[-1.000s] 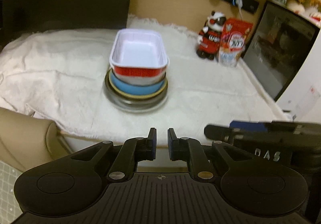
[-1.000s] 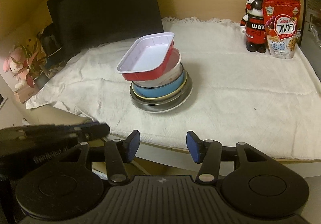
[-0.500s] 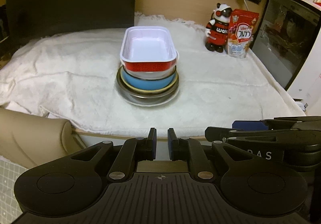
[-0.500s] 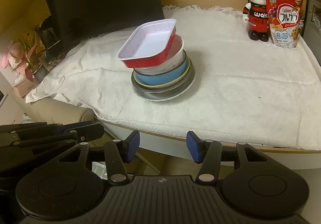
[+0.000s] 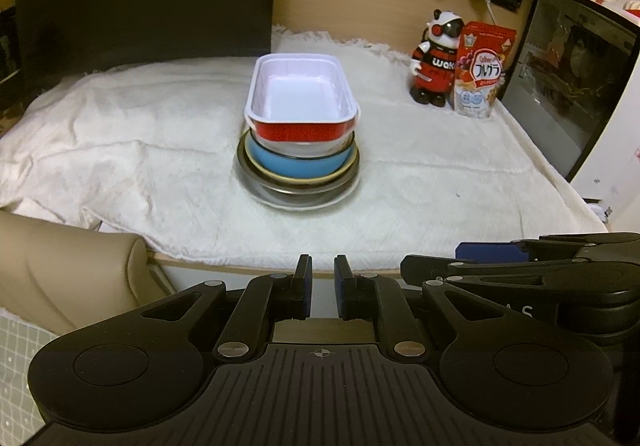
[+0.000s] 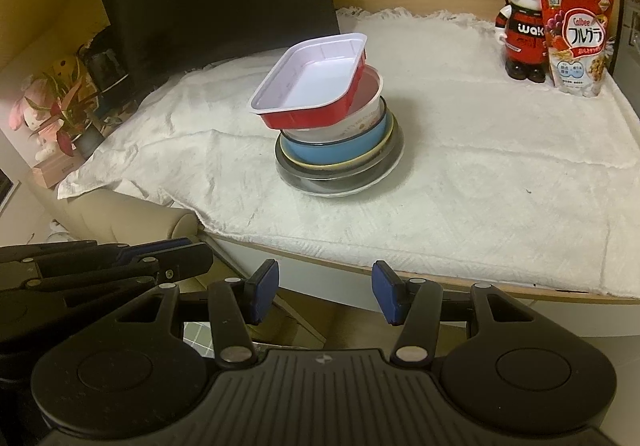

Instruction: Organize plates and bowls

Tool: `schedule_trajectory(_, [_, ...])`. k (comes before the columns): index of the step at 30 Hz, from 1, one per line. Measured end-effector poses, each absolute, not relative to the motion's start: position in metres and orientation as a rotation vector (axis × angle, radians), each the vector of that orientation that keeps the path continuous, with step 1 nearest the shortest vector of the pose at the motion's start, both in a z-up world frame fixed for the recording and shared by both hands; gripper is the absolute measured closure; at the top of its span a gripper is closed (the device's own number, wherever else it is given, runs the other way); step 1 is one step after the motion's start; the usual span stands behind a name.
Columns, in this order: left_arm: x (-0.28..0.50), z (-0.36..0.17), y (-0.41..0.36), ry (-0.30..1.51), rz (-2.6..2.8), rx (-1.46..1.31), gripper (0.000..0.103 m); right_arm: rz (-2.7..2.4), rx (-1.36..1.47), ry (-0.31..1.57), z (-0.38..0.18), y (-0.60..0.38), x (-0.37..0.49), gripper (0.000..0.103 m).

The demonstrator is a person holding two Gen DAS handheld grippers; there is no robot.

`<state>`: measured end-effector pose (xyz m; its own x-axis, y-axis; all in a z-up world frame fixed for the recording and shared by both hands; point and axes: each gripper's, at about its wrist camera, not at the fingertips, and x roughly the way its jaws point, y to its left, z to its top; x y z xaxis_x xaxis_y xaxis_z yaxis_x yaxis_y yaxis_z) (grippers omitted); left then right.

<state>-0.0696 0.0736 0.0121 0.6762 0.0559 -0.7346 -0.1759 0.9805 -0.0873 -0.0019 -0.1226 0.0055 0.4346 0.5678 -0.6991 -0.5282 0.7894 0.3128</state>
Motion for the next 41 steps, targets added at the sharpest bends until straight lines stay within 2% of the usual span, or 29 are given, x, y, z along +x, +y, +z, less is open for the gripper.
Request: schedule_trajectory(41, [-0.075, 0.007, 0.086, 0.832, 0.124, -0.219, 0.088, 0.684, 0.046, 0.895, 0.006, -0.11, -0.012, 0.051])
